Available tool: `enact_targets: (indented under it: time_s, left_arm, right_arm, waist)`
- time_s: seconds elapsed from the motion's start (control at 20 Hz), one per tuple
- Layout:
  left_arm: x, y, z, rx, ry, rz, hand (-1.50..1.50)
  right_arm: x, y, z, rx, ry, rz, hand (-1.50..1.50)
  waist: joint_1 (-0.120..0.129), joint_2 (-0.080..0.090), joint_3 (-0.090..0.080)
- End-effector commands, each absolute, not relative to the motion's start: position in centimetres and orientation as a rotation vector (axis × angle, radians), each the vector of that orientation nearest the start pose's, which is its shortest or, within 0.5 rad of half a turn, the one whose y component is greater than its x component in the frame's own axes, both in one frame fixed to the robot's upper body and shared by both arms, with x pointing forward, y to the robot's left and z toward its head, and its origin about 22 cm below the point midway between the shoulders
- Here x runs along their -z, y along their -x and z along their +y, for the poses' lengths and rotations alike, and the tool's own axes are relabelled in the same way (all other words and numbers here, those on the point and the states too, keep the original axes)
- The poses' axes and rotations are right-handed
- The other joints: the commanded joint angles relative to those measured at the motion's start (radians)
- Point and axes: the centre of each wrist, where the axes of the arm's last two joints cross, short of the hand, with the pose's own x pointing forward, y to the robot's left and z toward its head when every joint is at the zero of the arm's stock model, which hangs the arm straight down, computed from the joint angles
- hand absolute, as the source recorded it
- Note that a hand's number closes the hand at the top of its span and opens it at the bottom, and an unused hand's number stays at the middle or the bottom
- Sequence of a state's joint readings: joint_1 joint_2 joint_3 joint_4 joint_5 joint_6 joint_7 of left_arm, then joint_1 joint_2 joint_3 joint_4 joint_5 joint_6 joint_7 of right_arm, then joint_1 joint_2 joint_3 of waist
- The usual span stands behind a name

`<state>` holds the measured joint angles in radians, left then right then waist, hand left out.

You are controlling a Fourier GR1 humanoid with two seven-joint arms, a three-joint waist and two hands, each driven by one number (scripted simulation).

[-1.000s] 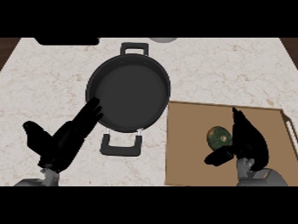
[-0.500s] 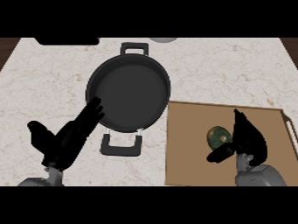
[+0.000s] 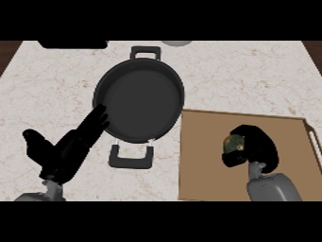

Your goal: Pick the squash from the tray and place it in the pot

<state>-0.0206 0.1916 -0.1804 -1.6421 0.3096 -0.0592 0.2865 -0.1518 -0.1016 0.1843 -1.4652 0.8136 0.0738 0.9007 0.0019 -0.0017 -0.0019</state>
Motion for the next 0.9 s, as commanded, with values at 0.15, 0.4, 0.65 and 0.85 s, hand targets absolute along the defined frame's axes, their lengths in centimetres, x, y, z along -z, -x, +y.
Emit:
enact_targets:
  time_s: [0.15, 0.4, 0.65, 0.85]
  left_arm:
    - [-1.0, -23.0, 22.2, 0.148, 0.274, -1.329, 0.00]
    - [-1.6, -22.8, 21.3, 0.136, 0.272, -1.310, 0.00]
    - [-2.6, -24.0, 22.4, 0.153, 0.253, -1.309, 0.00]
    - [-1.3, -24.4, 22.4, 0.134, 0.262, -1.322, 0.00]
  right_arm:
    - [-0.5, -28.3, -19.3, -0.638, 0.848, -0.747, 1.50]
    - [-1.9, -26.2, -15.9, -0.736, 0.817, -0.802, 1.50]
    - [0.9, -21.8, -14.0, -1.154, 0.638, -0.918, 1.50]
    - [-0.3, -20.3, -13.3, -1.179, 0.716, -1.007, 1.50]
  waist:
    - [0.001, 0.002, 0.002]
    - [-0.001, 0.000, 0.002]
    - [0.000, -0.002, 0.002]
    - [-0.005, 0.001, 0.002]
